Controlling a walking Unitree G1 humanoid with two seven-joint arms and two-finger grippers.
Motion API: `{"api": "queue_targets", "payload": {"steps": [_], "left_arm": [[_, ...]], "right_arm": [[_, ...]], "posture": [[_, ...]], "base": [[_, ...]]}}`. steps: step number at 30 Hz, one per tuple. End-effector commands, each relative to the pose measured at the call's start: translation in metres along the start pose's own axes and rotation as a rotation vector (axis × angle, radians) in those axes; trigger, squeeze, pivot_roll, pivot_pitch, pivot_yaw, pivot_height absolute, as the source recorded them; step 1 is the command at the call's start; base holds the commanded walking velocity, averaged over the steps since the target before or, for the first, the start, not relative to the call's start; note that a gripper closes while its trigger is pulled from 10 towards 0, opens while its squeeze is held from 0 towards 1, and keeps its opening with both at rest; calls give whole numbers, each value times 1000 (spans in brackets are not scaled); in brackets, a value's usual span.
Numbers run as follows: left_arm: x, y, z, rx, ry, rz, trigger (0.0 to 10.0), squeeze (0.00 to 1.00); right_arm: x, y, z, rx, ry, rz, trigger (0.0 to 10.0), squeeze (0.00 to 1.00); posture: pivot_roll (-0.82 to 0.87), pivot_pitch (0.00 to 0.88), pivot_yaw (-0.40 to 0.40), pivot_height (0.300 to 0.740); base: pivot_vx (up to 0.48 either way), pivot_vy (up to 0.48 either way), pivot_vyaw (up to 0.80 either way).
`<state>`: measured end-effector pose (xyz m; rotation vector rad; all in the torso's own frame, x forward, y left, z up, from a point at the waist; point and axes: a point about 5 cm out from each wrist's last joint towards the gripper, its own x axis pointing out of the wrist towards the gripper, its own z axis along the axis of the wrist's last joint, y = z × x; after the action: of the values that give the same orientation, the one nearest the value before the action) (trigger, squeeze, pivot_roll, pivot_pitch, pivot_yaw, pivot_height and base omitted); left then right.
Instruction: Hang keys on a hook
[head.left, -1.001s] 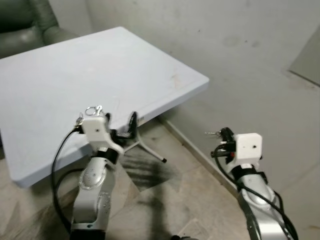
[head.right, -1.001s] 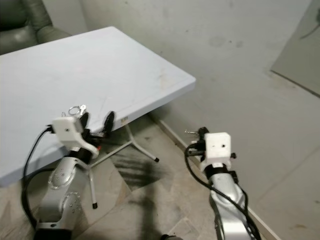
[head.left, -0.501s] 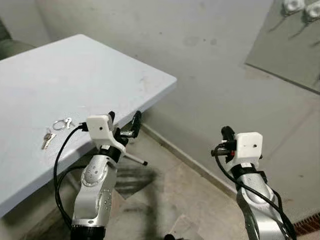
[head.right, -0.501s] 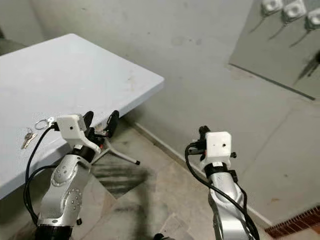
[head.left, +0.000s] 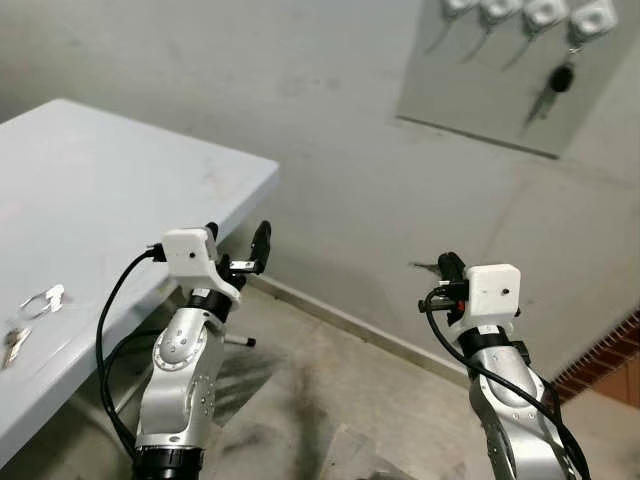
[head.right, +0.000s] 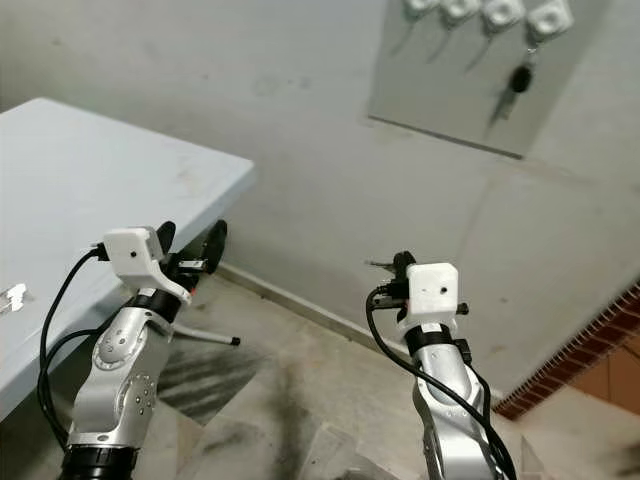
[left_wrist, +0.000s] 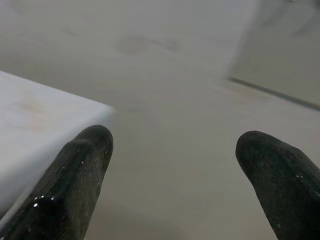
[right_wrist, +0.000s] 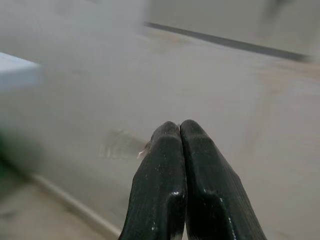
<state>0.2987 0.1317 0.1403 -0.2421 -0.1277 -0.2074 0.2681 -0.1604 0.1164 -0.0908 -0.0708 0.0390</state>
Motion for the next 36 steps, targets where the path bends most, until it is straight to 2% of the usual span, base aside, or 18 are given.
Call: {"api": "queue_targets", "payload": {"steps": [1,30,36], "left_arm": [[-1,5,2,24,0,14,10000,0],[2,7,3,6,9,35,10000,0],[4,6,4,17,11,43,10000,0]], "right_arm": [[1,1,3,11,-15,-3,10000,0],[5,2,5,9,-26,2,10000,0],[6,2,7,11,-45,4,10000,0]], "posture": [[-41,44,-2,740],[-36,48,-7,740],[-35,45,-7,740]], "base": [[0,0,-744],[0,0,-743],[0,0,-93]]}}
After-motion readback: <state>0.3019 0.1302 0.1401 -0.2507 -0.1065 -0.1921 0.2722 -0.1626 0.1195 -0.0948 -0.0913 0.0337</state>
